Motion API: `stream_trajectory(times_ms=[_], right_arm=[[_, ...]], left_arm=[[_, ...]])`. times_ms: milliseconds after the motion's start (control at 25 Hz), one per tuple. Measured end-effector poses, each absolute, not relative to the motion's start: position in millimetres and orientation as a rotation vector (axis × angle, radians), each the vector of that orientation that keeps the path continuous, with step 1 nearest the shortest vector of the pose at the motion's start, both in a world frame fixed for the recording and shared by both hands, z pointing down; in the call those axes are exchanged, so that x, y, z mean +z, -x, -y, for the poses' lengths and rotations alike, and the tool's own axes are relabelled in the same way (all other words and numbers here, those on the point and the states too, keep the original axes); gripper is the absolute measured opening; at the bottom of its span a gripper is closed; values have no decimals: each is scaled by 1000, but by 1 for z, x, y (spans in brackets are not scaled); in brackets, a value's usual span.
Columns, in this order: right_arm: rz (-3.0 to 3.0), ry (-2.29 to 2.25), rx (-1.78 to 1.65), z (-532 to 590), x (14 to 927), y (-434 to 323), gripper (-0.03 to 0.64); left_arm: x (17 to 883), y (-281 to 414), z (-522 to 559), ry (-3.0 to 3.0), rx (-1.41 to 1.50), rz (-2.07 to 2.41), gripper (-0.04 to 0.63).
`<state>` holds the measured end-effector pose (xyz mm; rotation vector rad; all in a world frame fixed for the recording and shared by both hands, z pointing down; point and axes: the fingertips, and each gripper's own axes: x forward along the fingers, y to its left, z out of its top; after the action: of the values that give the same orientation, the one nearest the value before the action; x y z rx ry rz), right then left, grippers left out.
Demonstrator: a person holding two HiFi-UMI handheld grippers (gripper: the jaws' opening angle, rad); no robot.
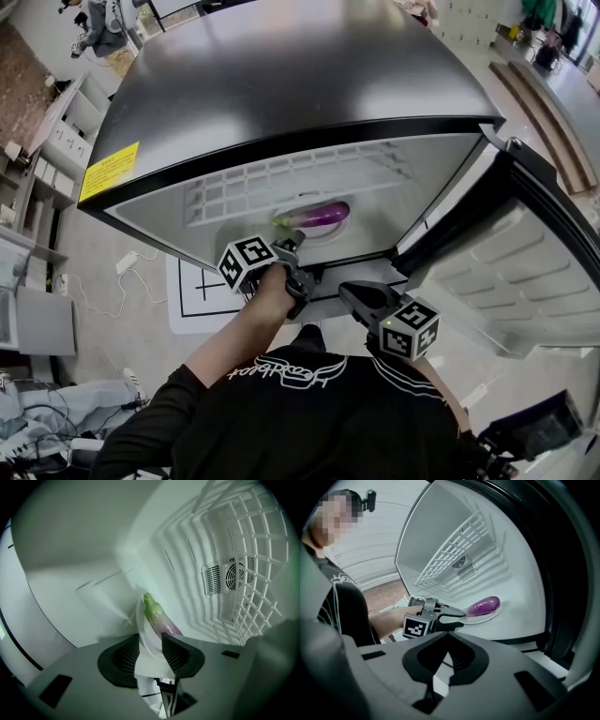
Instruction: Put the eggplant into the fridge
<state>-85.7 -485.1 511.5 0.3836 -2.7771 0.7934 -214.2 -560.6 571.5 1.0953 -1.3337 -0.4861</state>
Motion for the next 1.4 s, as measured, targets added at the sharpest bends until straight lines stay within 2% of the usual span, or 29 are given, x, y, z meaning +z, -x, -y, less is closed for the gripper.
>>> stream_trajectory(times_ms=[640,840,880,960,1000,1400], right_arm=[[2804,-394,681,458,484,61,6],[2819,-398,635,439,472,47,6],[2824,-396,623,434,468,44,6],[2833,-389,591,426,461,39,6],[2836,-386,575,421,458,35,6],[2870,-304,517,381,437,14,6]], left_arm=[[513,157,512,-1433,-435,1165,129],[501,135,477,-1638,-225,1221,126],[500,131,469,-1678,-181,1236,114],[493,122,454,-1757,-135,1251,33],[486,117,446,-1801,-138,1248,20],[427,65,365,-2255,-95,1144,9]])
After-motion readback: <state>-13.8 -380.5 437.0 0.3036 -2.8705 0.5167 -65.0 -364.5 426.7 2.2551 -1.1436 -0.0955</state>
